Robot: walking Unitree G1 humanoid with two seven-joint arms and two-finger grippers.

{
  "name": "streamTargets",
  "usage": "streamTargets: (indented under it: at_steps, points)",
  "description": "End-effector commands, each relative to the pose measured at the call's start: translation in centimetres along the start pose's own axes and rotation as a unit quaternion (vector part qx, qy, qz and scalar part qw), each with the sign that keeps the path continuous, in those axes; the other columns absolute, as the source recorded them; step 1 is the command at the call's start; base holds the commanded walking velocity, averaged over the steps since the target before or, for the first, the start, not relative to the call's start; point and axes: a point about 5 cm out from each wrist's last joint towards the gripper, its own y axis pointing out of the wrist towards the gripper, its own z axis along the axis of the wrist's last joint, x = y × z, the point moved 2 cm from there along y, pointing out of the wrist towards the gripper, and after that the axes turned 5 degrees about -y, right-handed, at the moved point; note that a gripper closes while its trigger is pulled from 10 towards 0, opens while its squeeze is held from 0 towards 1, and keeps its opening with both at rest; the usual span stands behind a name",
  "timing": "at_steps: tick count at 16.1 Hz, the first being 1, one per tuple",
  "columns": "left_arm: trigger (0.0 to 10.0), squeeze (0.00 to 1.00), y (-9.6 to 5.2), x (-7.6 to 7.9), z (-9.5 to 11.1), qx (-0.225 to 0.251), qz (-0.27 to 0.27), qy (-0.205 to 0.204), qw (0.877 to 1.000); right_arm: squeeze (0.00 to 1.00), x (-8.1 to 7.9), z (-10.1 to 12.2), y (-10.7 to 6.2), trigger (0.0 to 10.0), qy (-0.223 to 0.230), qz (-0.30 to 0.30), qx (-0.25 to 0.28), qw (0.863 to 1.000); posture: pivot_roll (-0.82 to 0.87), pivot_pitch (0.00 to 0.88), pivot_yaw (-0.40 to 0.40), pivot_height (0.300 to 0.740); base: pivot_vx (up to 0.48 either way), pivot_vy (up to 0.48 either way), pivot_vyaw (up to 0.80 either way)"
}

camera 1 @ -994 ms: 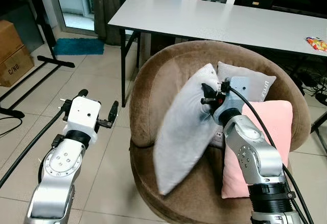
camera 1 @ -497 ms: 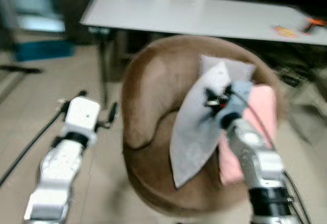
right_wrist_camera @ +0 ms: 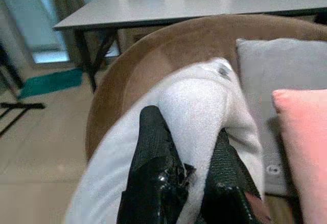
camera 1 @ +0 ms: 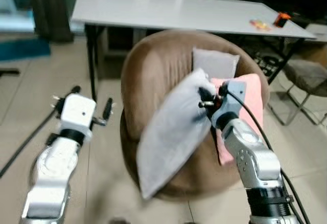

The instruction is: Move the pillow to the sofa from floor

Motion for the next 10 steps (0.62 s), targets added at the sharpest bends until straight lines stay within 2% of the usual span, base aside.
streamTargets:
  at_steps: [1, 5, 10]
  points:
    - [10.0, 0.0, 0.17, 0.73, 0.07, 0.001, -0.004, -0.012, 1.0, 0.0, 1.38, 1.71, -0.22, 10.0, -0.017, -0.02, 0.032, 0.999, -0.02, 0.0, -0.084, 0.74, 0.0, 0.0, 0.0]
    - [10.0, 0.0, 0.15, 0.38, -0.01, -0.003, 0.008, -0.006, 1.0, 0.0, 1.52, 1.68, -0.12, 10.0, -0.021, -0.021, 0.03, 0.999, -0.01, 0.0, -0.089, 0.74, 0.0, 0.0, 0.0]
    - [10.0, 0.0, 0.2, 0.41, 0.23, 0.004, 0.002, -0.023, 1.0, 0.0, 2.04, 1.7, -0.01, 10.0, -0.014, -0.041, 0.033, 0.999, -0.01, 0.0, -0.089, 0.74, 0.0, 0.0, 0.0]
